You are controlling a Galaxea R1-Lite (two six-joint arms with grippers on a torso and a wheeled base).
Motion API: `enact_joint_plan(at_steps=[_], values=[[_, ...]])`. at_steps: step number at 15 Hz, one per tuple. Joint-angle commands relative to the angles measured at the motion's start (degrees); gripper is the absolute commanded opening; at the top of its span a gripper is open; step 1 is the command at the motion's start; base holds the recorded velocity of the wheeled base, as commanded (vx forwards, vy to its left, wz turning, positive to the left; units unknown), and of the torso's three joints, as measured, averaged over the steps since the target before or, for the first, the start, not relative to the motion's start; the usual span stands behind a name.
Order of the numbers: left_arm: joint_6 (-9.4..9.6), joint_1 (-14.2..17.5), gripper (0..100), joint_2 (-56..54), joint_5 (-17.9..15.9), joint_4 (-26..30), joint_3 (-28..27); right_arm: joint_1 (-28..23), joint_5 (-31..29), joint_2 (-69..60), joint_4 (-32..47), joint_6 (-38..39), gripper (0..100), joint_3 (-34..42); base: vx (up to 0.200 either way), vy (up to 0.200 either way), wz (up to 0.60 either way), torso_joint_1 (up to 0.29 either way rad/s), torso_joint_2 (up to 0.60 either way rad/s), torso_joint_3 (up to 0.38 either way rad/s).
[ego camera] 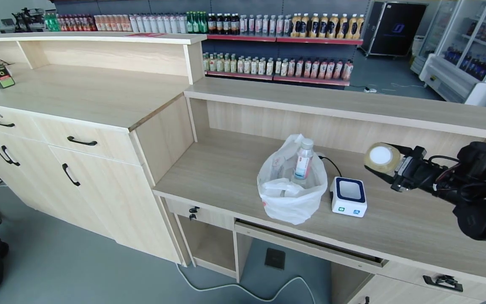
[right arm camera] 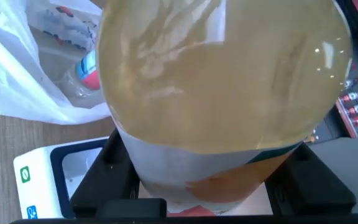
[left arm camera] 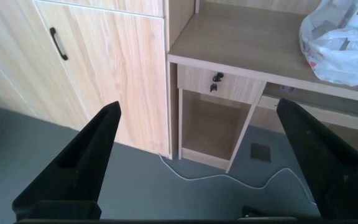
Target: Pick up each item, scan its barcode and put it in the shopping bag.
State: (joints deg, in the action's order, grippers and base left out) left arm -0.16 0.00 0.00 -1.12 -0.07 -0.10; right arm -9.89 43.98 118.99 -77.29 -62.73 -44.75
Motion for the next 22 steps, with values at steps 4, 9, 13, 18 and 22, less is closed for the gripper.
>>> enact_joint_plan(at_steps=[4,9,13,18,22], values=[[-0.02,0.0,100,0.1,0.0,0.0,0.0,-0.2,0.2,4.1,-0.5,-1.6,0,-1.3,0.0,0.0,0.0,0.0,0.0,0.0],[-0.02,0.0,100,0.1,0.0,0.0,0.0,-0.5,4.4,7.8,-3.0,-2.0,0,-3.8,0.0,0.0,0.0,0.0,0.0,0.0],[-0.02,0.0,100,0.1,0.0,0.0,0.0,-1.0,5.1,12.6,-5.3,-1.7,0,-8.4,0.0,0.0,0.0,0.0,0.0,0.0],[-0.02,0.0,100,0.1,0.0,0.0,0.0,-3.4,4.6,14.5,-4.8,-2.0,0,-9.5,0.0,0.0,0.0,0.0,0.0,0.0],[-0.02,0.0,100,0.1,0.0,0.0,0.0,-4.0,4.6,15.4,-4.8,-1.6,0,-9.8,0.0,0.0,0.0,0.0,0.0,0.0]])
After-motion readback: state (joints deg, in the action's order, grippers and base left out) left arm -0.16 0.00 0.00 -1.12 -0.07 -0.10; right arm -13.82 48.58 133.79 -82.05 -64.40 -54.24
